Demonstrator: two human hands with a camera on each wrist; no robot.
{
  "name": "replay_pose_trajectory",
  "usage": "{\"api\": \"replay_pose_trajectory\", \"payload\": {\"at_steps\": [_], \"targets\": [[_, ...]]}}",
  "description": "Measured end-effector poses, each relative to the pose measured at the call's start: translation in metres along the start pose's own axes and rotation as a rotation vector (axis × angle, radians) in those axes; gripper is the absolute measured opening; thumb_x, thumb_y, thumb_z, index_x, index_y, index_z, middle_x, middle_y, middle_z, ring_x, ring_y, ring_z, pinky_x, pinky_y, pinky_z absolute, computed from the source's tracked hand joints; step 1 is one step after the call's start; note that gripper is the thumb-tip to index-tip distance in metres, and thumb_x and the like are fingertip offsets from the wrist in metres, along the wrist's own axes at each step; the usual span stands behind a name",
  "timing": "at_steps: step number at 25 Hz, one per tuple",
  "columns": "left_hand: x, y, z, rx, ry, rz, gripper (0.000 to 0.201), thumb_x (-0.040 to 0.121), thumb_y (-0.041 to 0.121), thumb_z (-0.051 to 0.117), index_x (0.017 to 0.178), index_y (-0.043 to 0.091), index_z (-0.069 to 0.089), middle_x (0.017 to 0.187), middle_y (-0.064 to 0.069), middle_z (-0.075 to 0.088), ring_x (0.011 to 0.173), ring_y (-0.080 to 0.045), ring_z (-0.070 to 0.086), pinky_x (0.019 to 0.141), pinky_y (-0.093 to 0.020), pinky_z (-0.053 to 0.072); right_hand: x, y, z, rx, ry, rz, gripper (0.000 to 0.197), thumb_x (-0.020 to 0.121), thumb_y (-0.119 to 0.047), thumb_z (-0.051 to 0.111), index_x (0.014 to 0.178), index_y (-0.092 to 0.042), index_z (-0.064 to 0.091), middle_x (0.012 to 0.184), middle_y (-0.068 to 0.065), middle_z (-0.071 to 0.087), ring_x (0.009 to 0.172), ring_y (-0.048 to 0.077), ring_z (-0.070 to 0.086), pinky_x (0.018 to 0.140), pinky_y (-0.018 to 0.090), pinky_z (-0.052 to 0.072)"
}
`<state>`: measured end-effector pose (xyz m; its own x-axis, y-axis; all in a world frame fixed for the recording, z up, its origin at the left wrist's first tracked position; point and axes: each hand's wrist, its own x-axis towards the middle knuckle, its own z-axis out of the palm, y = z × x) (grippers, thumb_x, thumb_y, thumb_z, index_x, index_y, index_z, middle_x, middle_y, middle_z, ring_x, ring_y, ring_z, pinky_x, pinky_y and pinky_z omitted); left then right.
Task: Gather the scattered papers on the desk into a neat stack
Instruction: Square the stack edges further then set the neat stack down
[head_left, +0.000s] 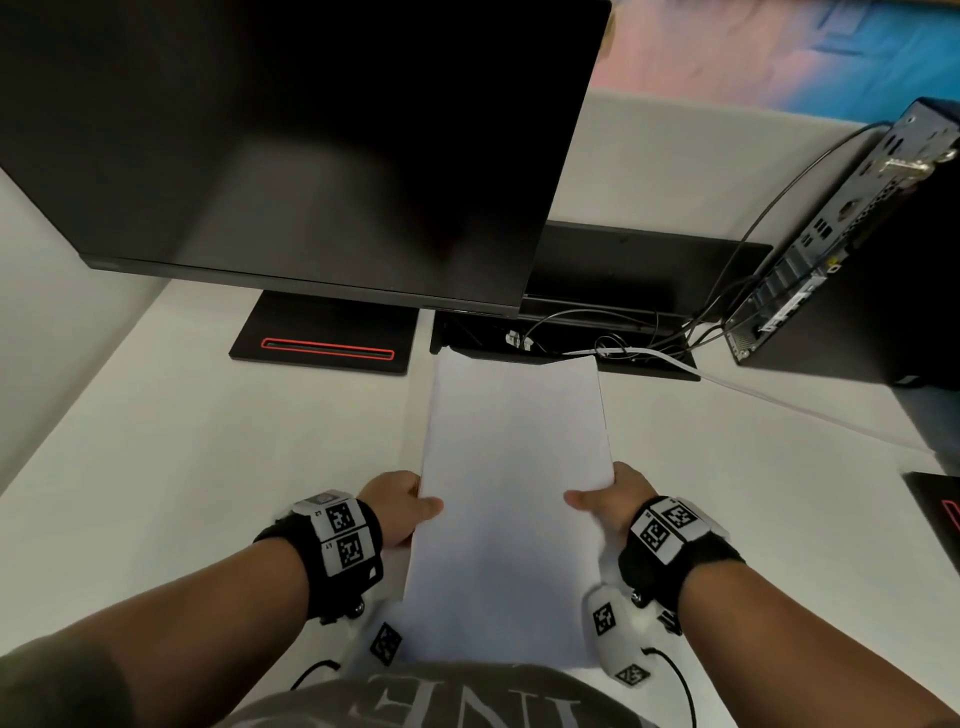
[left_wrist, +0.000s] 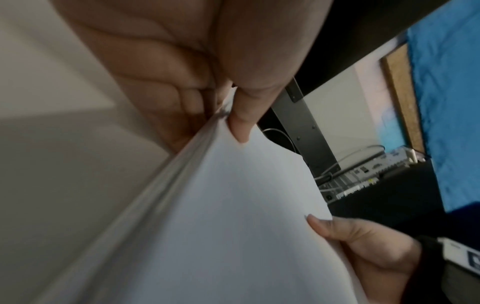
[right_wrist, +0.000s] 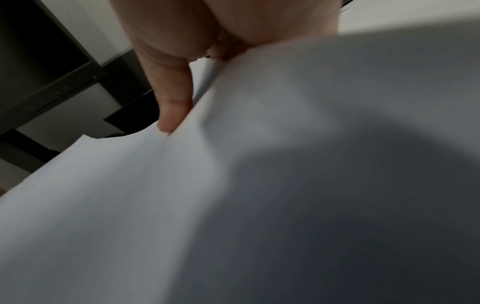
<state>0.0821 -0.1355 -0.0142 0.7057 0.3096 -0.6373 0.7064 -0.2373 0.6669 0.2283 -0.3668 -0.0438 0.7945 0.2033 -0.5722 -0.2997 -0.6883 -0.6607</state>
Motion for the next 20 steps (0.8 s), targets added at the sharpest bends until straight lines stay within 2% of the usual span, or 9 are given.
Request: {"api": "replay_pose_trajectory", "payload": {"at_steps": [3, 5, 7, 9, 13, 15, 17, 18, 20], "targets": [[0.009, 0.003, -0.007, 0.033, 0.063, -0.038, 0.021, 0.085, 0.014, 0.06, 0.066, 0.01, 0.053, 0.063, -0.005, 0.057, 0.054, -0.019, 0.052, 0.051, -0.021, 0.047, 0.005, -0.007, 0.0, -0.041, 0.024, 0.006, 0.054, 0.067, -0.02, 0.081, 0.113, -0.003, 0.06, 0.111, 0.012, 0.067, 0.099, 0.027, 0.063, 0.085, 0.031, 0.048], [0.012, 0.006, -0.007, 0.014, 0.073, -0.06, 0.023, 0.085, 0.009, 0.059, 0.063, 0.009, 0.052, 0.059, -0.005, 0.055, 0.05, -0.017, 0.051, 0.037, -0.015, 0.042, 0.007, -0.011, 0.001, -0.059, 0.024, 0.01, 0.054, 0.067, -0.021, 0.08, 0.114, -0.003, 0.06, 0.112, 0.012, 0.067, 0.102, 0.028, 0.064, 0.089, 0.032, 0.049], [0.013, 0.01, -0.006, -0.075, 0.077, -0.086, 0.024, 0.085, 0.003, 0.056, 0.062, 0.006, 0.05, 0.059, -0.007, 0.052, 0.051, -0.018, 0.05, 0.033, -0.015, 0.042, 0.006, -0.014, 0.001, -0.096, 0.008, 0.004, 0.051, 0.07, -0.02, 0.078, 0.114, -0.003, 0.061, 0.112, 0.013, 0.067, 0.103, 0.028, 0.063, 0.087, 0.03, 0.048], [0.013, 0.013, -0.006, -0.149, 0.091, -0.121, 0.028, 0.086, -0.002, 0.051, 0.06, 0.006, 0.046, 0.059, -0.009, 0.048, 0.052, -0.021, 0.048, 0.036, -0.017, 0.044, 0.005, -0.017, 0.0, -0.135, -0.003, 0.006, 0.048, 0.072, -0.02, 0.077, 0.114, -0.003, 0.061, 0.112, 0.013, 0.067, 0.104, 0.028, 0.063, 0.085, 0.028, 0.046], [0.016, 0.016, -0.005, 0.012, 0.114, -0.119, 0.029, 0.088, 0.005, 0.049, 0.061, 0.014, 0.043, 0.065, -0.005, 0.049, 0.066, -0.024, 0.055, 0.062, -0.029, 0.055, 0.005, -0.02, -0.001, -0.19, 0.012, 0.04, 0.057, 0.069, -0.027, 0.078, 0.117, -0.003, 0.057, 0.115, 0.013, 0.066, 0.105, 0.028, 0.061, 0.089, 0.031, 0.048], [0.015, 0.018, -0.007, 0.212, 0.113, -0.094, 0.026, 0.086, 0.012, 0.048, 0.06, 0.012, 0.046, 0.065, -0.006, 0.053, 0.066, -0.024, 0.056, 0.063, -0.029, 0.051, 0.002, -0.021, -0.002, -0.228, 0.012, 0.061, 0.062, 0.068, -0.03, 0.078, 0.119, -0.003, 0.055, 0.118, 0.012, 0.064, 0.107, 0.029, 0.061, 0.089, 0.031, 0.048], [0.012, 0.018, -0.013, 0.388, 0.104, -0.071, 0.024, 0.08, 0.019, 0.052, 0.058, 0.01, 0.05, 0.067, -0.006, 0.057, 0.066, -0.023, 0.055, 0.061, -0.028, 0.045, -0.005, -0.027, -0.005, -0.283, 0.054, 0.077, 0.065, 0.07, -0.034, 0.077, 0.121, -0.003, 0.053, 0.12, 0.012, 0.062, 0.11, 0.029, 0.059, 0.084, 0.028, 0.045], [0.011, 0.018, -0.015, 0.431, 0.106, -0.059, 0.023, 0.077, 0.023, 0.055, 0.058, 0.011, 0.05, 0.066, -0.005, 0.056, 0.065, -0.022, 0.053, 0.06, -0.028, 0.042, -0.009, -0.029, -0.007, -0.313, 0.085, 0.075, 0.066, 0.071, -0.036, 0.075, 0.122, -0.003, 0.051, 0.121, 0.011, 0.061, 0.111, 0.029, 0.058, 0.083, 0.027, 0.044], [0.007, 0.017, -0.017, 0.449, 0.097, -0.035, 0.028, 0.076, 0.028, 0.058, 0.056, 0.013, 0.045, 0.061, -0.002, 0.049, 0.061, -0.019, 0.047, 0.058, -0.028, 0.038, -0.018, -0.03, -0.011, -0.357, 0.137, 0.055, 0.066, 0.075, -0.039, 0.07, 0.127, -0.004, 0.049, 0.127, 0.011, 0.058, 0.115, 0.03, 0.055, 0.089, 0.029, 0.044]]}}
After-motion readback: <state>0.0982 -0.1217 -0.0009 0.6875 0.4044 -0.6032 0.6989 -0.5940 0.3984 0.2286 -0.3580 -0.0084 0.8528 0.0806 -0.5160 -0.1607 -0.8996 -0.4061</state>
